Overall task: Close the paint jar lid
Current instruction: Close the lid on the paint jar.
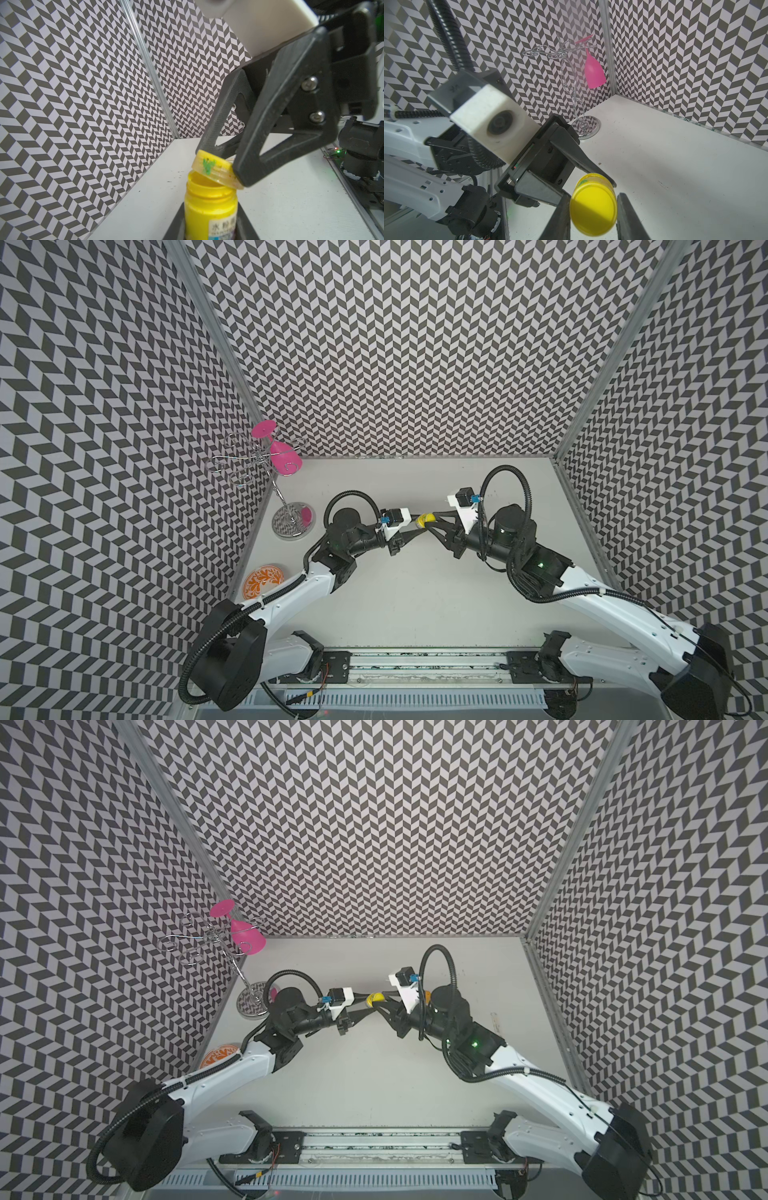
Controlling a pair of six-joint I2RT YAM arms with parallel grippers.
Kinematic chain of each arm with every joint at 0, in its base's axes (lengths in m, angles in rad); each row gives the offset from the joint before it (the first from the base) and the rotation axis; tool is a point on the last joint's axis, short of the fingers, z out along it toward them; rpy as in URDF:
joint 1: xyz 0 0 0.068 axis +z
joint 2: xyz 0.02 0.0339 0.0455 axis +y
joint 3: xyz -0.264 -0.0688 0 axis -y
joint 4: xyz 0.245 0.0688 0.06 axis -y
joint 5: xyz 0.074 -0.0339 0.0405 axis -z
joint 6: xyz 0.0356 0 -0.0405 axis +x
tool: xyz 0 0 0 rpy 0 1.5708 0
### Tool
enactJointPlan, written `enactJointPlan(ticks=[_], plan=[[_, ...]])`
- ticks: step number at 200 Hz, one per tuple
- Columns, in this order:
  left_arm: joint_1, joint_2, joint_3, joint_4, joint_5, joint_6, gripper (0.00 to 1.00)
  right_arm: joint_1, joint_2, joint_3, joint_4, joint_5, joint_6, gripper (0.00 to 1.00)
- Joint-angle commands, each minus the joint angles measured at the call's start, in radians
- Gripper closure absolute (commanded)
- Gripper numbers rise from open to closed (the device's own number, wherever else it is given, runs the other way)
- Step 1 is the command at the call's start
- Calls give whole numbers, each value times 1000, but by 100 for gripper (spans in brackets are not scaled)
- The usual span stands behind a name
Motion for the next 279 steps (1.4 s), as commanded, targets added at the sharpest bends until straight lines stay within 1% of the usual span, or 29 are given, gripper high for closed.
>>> enactJointPlan(ticks=[1,71,126,139,167,202,216,223,230,239,279], plan=[[-7,-5,37,19,53,18,73,16,22,28,14,-21,-18,71],[-7,-14,56,-39,89,62,73,16,65,63,-50,-62,-62,71],[6,-9,88,-108,166,94,73,27,84,96,-156,-101,-168,71],[20,-9,96,-122,196,94,73,31,88,108,-190,-95,-195,71],[51,-6,108,-121,269,67,74,50,94,121,-244,-13,-238,72],[74,4,131,-155,369,67,74,62,100,127,-269,4,-264,72],[77,7,142,-182,386,76,74,63,104,130,-278,12,-270,72],[80,9,149,-202,440,84,74,66,107,134,-290,13,-281,72],[83,11,155,-211,460,86,74,67,107,138,-298,22,-284,72],[83,8,151,-198,457,77,74,67,104,136,-294,28,-281,72],[90,-16,133,-154,440,60,74,70,129,130,-284,-20,-274,72]])
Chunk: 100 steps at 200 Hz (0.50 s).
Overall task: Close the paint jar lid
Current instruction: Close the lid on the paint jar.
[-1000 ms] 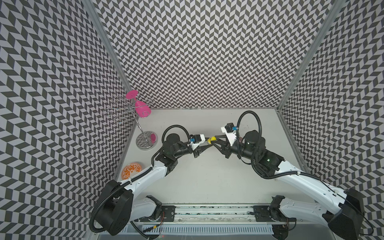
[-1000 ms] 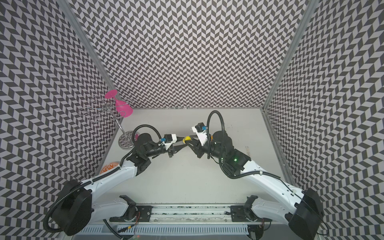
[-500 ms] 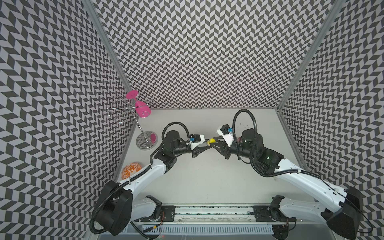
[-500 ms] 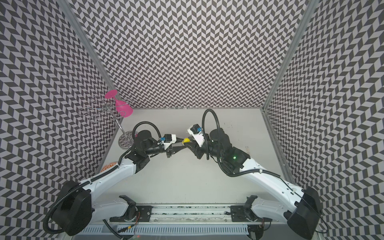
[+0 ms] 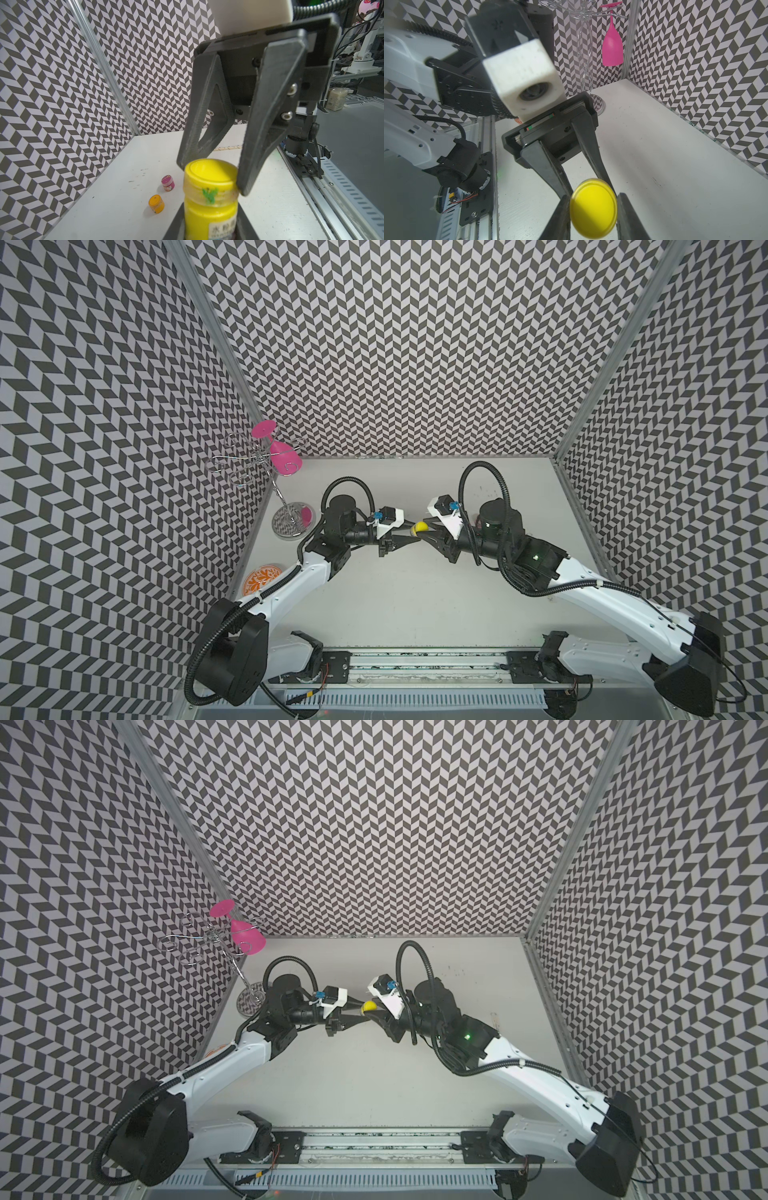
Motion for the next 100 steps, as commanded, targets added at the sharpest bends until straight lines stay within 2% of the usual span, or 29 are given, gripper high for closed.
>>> enactJointPlan(ticks=[1,17,42,55,64,79,100], plan=[[-18,-41,44,84,99,-7,74,13,58,-8,-63,-19,-30,72],[-10,-41,47,84,128,-13,74,19,67,-6,-79,-7,-44,72],[3,-23,69,52,251,-19,73,28,66,1,-111,-9,-79,72],[11,-2,112,-62,339,30,73,28,65,11,-141,-18,-96,72],[13,12,153,-192,375,116,73,27,65,18,-164,-29,-109,72],[11,22,195,-316,373,204,74,28,72,23,-186,-45,-110,72],[11,-2,167,-246,312,168,74,28,102,41,-204,-47,-98,72]])
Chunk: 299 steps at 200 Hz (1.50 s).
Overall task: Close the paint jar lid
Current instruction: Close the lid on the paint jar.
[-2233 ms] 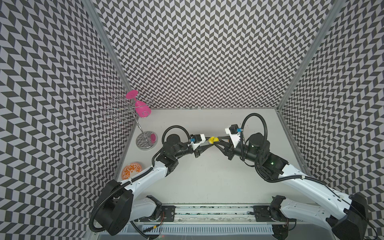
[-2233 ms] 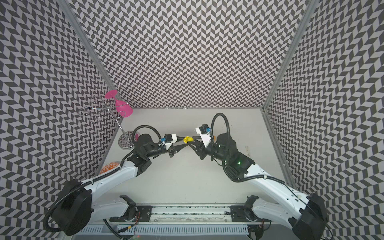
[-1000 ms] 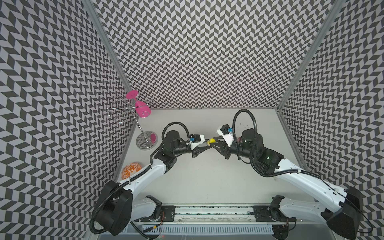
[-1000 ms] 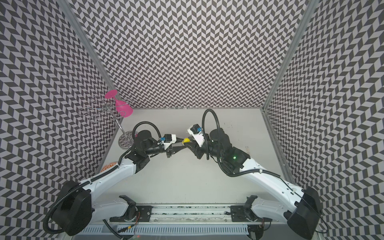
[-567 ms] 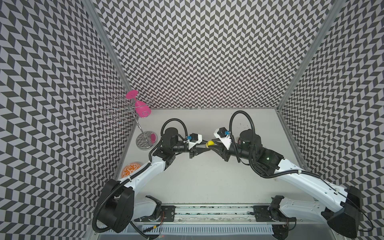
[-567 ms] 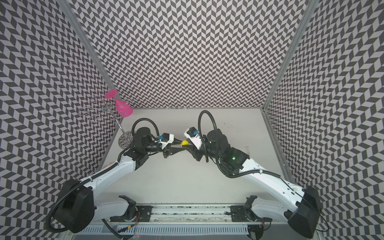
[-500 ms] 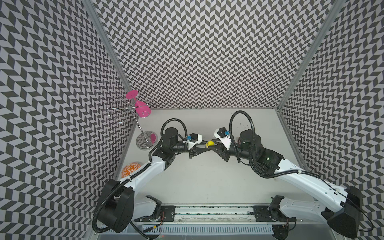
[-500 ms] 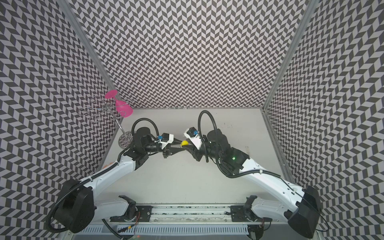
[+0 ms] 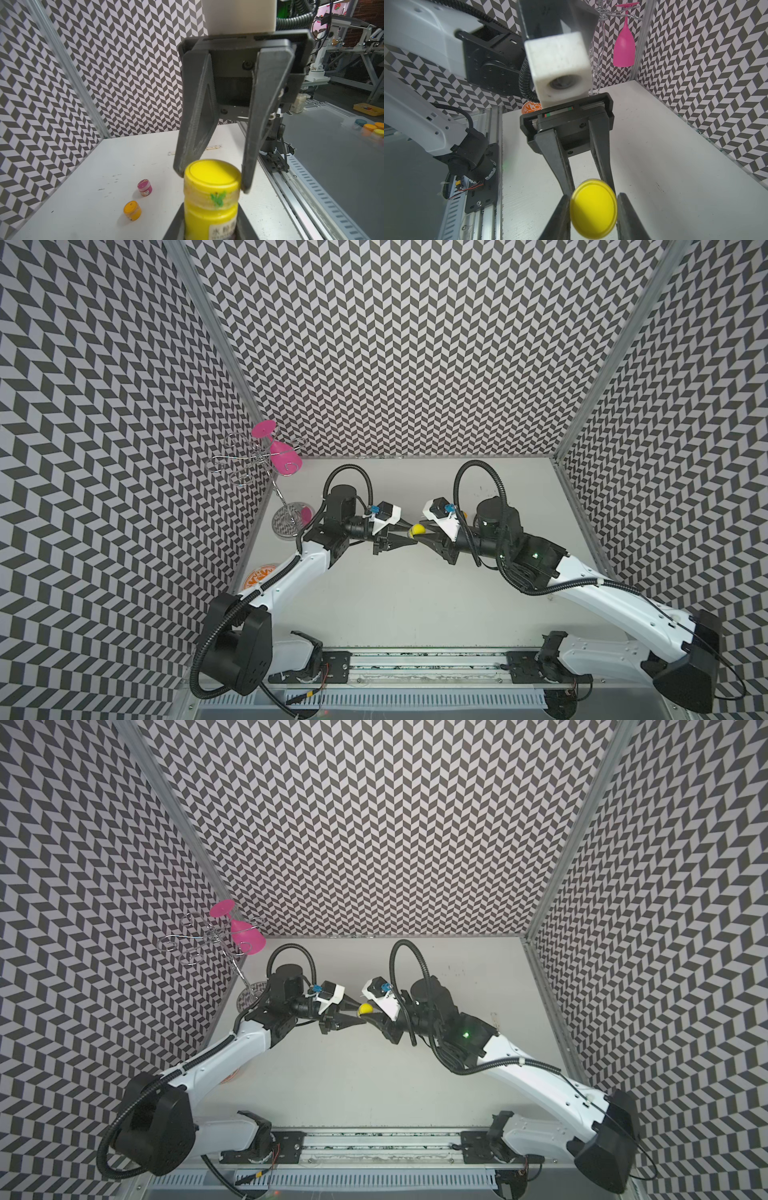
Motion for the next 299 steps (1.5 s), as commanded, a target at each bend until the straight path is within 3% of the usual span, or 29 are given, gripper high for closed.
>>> enactJointPlan(ticks=[1,30,60,92,134,193,299], plan=[[-31,-53,37,23,112,40,74,9,77,-12,-141,-12,-35,72],[-31,-116,-37,191,-53,-36,74,9,111,-5,-146,-16,-4,72],[-31,-212,-150,427,-336,-121,74,8,158,20,-170,45,59,73],[-63,-319,-259,592,-659,-134,74,9,213,40,-144,87,181,73],[-109,-391,-343,695,-923,-94,74,18,312,64,-91,43,340,75],[-162,-397,-387,727,-1100,28,75,44,436,118,-104,27,486,74],[-165,-303,-314,604,-964,-6,74,48,430,128,-89,62,497,70]])
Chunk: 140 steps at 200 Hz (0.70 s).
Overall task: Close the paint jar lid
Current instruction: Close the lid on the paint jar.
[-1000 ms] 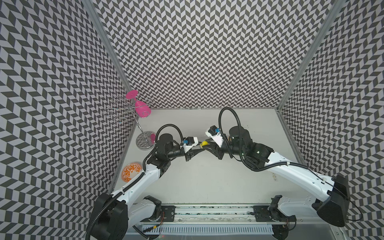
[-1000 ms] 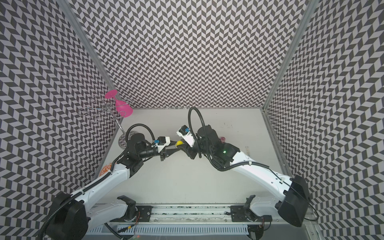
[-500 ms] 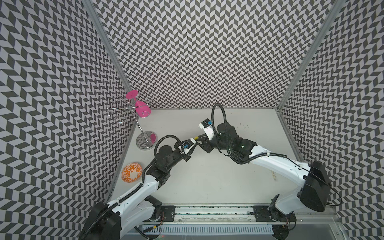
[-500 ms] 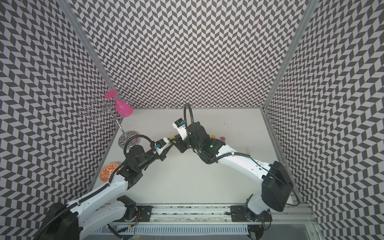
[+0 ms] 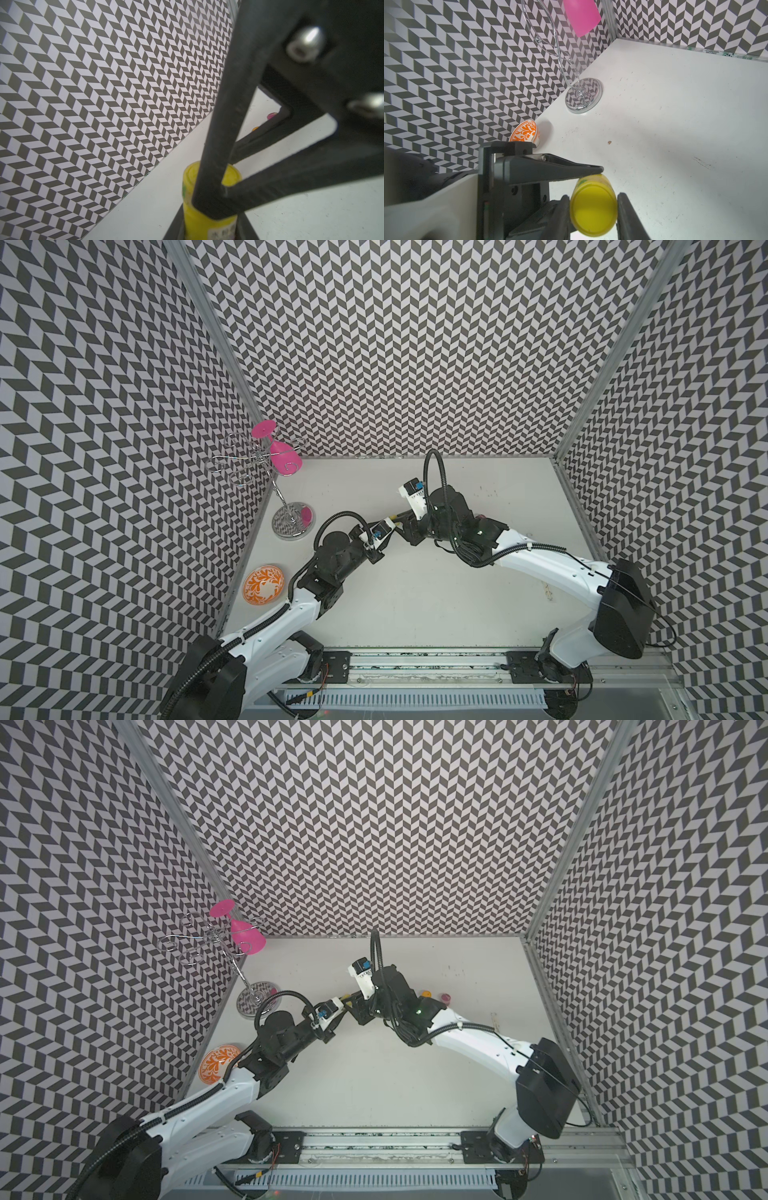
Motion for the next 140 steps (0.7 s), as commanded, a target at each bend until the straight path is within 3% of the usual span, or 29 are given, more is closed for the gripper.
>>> enactJointPlan(ticks=[1,56,140], plan=[[-31,-18,125,228,127,-13,75,40,65,-40,-173,-29,11,70],[-29,66,177,160,270,-50,74,41,30,-56,-148,15,11,57],[-6,162,232,86,265,-107,74,40,-131,-187,-58,91,25,38]])
